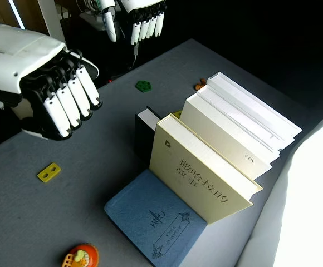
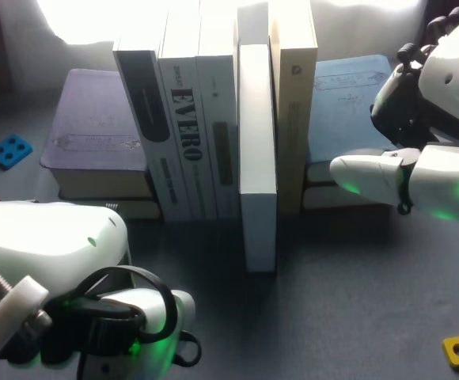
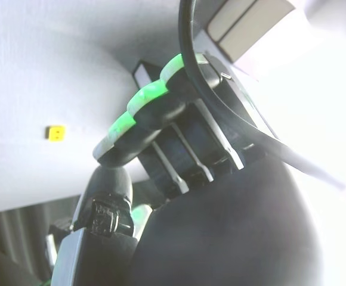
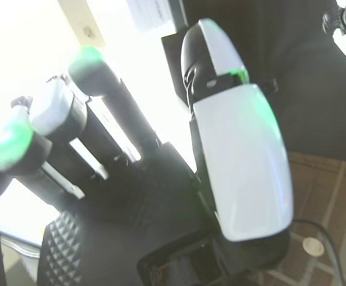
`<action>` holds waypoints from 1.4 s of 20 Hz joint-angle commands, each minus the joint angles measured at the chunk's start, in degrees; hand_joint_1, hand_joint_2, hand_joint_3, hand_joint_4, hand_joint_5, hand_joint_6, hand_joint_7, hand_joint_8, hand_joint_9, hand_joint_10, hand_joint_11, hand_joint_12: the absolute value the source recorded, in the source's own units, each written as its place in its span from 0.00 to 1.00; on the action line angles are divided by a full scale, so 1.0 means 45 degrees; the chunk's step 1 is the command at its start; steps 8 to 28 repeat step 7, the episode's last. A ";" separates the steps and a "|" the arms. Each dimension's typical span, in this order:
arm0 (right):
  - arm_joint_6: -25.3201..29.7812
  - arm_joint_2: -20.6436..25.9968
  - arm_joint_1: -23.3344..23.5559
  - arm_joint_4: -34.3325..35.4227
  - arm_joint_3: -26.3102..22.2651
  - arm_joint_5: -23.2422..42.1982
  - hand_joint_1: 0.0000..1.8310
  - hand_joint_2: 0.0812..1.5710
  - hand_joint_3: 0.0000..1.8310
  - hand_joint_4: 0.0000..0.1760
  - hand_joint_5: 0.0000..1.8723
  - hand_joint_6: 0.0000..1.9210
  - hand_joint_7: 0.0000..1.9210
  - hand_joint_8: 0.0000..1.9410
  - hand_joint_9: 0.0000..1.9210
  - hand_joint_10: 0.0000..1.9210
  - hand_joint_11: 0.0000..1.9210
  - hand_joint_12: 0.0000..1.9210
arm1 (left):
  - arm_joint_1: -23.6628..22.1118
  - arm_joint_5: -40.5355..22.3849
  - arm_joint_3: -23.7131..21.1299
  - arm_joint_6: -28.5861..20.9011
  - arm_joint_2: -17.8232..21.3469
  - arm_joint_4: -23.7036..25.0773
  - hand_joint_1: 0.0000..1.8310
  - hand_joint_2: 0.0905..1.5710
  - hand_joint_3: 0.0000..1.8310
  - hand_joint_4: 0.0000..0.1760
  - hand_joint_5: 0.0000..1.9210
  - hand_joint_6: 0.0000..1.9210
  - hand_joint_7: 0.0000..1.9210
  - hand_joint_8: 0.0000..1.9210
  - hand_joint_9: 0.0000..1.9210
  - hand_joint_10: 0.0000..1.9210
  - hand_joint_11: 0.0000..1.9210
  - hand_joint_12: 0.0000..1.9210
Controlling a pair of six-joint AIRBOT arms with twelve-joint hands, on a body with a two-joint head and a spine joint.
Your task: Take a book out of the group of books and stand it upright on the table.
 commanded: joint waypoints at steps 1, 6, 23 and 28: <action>0.0062 0.0035 0.0241 -0.0312 -0.0006 0.1065 0.00 0.77 0.00 0.00 0.60 0.95 0.66 0.99 0.70 1.00 0.71 1.00 | -0.0082 0.0152 -0.0018 0.0093 0.0060 0.0934 0.04 0.93 0.00 0.00 0.57 1.00 0.61 1.00 0.58 1.00 0.50 1.00; 0.0061 -0.0041 0.0264 -0.0288 -0.0032 0.1004 0.00 0.78 0.00 0.00 0.59 0.94 0.65 0.98 0.67 1.00 0.68 1.00 | -0.0087 0.0130 -0.0023 0.0115 0.0060 0.0935 0.07 0.94 0.00 0.00 0.56 1.00 0.59 1.00 0.56 1.00 0.50 1.00; 0.0061 -0.0053 0.0277 -0.0288 -0.0028 0.0935 0.00 0.78 0.00 0.00 0.59 0.94 0.65 0.98 0.66 1.00 0.68 1.00 | -0.0086 0.0104 -0.0028 0.0117 0.0060 0.0935 0.08 0.94 0.00 0.00 0.55 1.00 0.59 1.00 0.56 1.00 0.50 1.00; 0.0061 -0.0053 0.0277 -0.0288 -0.0028 0.0935 0.00 0.78 0.00 0.00 0.59 0.94 0.65 0.98 0.66 1.00 0.68 1.00 | -0.0086 0.0104 -0.0028 0.0117 0.0060 0.0935 0.08 0.94 0.00 0.00 0.55 1.00 0.59 1.00 0.56 1.00 0.50 1.00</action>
